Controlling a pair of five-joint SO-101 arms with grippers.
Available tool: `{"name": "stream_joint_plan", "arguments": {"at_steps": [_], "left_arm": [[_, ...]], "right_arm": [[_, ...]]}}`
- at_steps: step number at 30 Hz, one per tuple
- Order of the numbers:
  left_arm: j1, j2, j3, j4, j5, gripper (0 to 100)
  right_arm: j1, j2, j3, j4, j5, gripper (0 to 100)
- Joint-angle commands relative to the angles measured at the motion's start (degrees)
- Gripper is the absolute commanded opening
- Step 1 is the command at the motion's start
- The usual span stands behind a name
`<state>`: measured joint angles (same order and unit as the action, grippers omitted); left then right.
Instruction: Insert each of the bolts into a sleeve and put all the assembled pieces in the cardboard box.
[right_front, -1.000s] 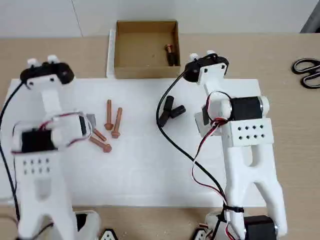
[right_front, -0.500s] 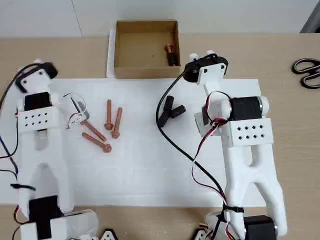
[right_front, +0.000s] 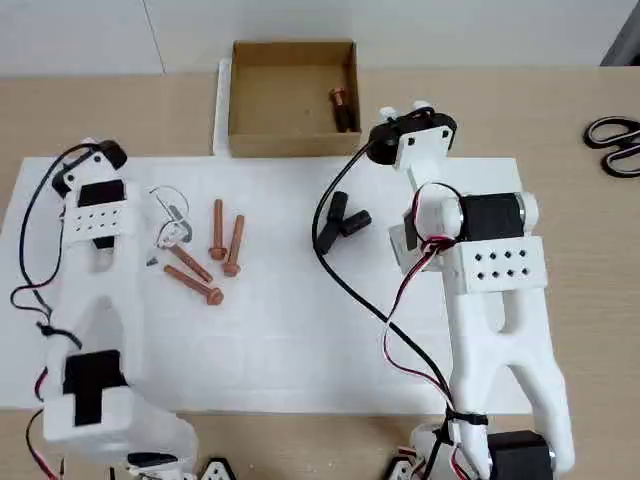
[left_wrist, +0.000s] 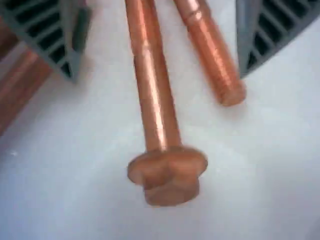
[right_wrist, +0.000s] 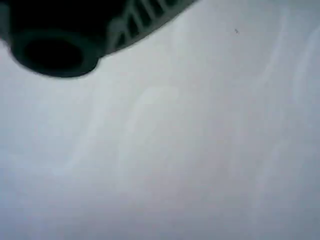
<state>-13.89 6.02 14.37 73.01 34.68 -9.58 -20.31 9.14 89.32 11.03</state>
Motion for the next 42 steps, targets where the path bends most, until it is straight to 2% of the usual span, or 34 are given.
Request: {"name": "stream_joint_plan", "arguments": {"at_steps": [1,16,32,42], "left_arm": [[0.4,1.4,-2.3,-3.0,1.0,20],[0.5,3.8,-2.2,-6.3,2.5,20],[0.5,4.0,-2.0,-6.3,3.1,20],[0.2,9.8,-4.0,-5.9,5.1,20]], "right_arm": [[0.4,-1.5,-0.3,-0.7,0.3,0.3],[0.4,-1.5,-0.3,-0.8,-0.9,0.3],[0.4,-1.7,-0.3,-0.8,-0.9,0.3],[0.4,-1.8,-0.3,-0.8,-1.0,0.3]]}}
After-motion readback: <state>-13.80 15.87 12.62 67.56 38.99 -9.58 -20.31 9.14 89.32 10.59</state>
